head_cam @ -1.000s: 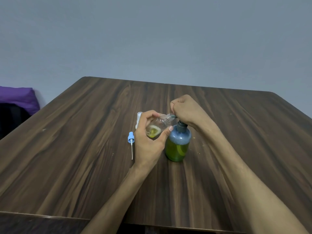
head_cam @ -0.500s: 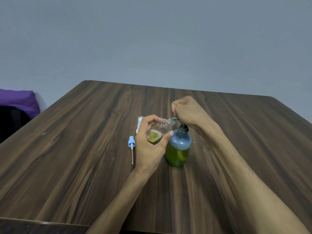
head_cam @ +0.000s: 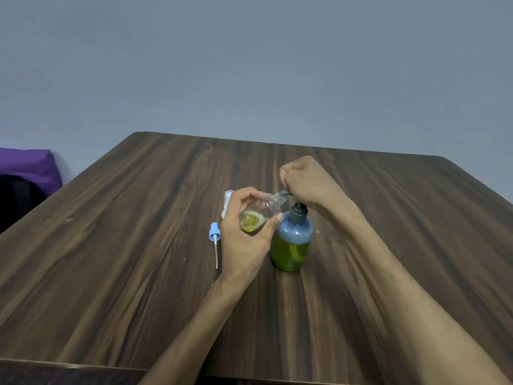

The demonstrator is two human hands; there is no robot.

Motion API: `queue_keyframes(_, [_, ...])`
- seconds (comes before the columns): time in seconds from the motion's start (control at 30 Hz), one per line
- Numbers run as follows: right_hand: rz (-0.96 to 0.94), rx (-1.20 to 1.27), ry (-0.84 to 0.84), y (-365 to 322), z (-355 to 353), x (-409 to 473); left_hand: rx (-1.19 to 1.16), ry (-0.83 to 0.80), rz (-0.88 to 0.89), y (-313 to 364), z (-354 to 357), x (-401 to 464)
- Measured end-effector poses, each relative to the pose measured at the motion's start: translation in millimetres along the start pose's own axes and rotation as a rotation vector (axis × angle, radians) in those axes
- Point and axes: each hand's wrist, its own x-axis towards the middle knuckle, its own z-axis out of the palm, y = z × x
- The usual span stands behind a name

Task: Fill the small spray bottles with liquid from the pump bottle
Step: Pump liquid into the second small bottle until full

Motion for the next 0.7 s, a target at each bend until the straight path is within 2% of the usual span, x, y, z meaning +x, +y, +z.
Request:
queue_keyframes(0.13, [0.031, -0.081, -0.034, 1.1, 1.7, -1.2, 0.000, -0.002, -0.008, 0.3, 0.4, -0.1])
queue_keyframes(0.23, [0.019, -0.017, -0.030, -0.8, -0.1, -1.4, -0.004, 0.001, -0.003, -0.7, -0.3, 0.3])
queue_keyframes(0.37, [0.054, -0.081, -0.047, 2.2, 3.3, -2.1, -0.002, -0.005, -0.022, -0.1, 0.9, -0.6])
queue_keyframes(0.7, [0.059, -0.062, -0.046, -0.2, 3.2, -0.7, -0.001, -0.002, -0.024, -0.4, 0.0, -0.5])
